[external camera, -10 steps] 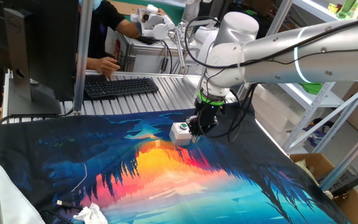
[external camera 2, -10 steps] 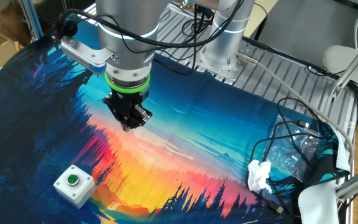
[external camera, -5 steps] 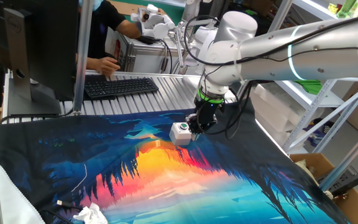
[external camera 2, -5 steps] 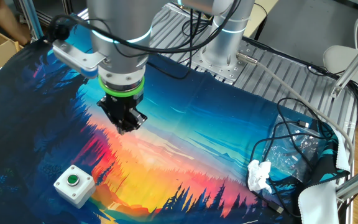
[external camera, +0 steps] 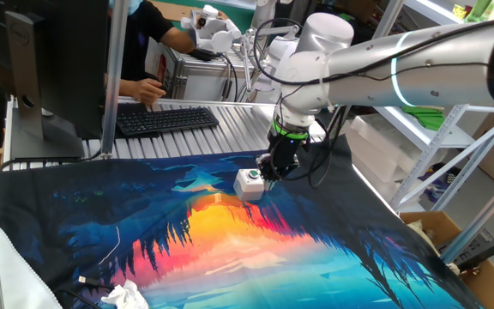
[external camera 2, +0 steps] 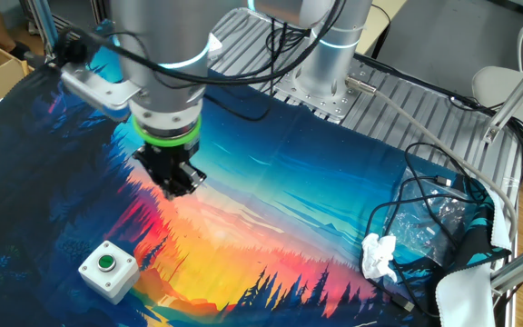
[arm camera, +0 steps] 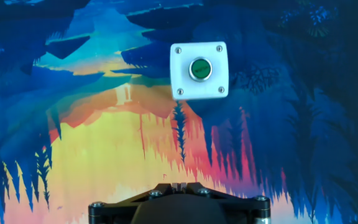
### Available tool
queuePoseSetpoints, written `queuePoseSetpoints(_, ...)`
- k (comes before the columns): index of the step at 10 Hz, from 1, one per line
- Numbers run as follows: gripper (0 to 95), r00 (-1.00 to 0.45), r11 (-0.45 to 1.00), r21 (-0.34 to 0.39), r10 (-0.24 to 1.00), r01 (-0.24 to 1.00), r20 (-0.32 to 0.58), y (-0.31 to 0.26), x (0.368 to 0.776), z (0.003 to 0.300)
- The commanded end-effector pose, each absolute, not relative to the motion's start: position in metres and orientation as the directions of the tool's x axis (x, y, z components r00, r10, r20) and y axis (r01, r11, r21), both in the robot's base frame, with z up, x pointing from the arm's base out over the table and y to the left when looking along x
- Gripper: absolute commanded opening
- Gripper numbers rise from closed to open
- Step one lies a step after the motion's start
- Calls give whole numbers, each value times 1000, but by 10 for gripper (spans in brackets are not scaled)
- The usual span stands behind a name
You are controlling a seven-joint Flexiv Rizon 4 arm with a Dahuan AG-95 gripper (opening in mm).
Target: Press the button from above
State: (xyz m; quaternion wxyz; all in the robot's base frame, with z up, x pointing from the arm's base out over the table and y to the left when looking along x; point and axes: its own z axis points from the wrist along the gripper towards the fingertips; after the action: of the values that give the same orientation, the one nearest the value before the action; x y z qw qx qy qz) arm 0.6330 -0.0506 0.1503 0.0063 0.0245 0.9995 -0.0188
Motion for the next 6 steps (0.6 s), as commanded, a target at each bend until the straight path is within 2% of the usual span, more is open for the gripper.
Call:
queuePoseSetpoints(1,0,-999,998,-39,48,48,-7,-53,642,151)
queuePoseSetpoints(6,0,-997,997,-47,71,69,32,-50,682,157)
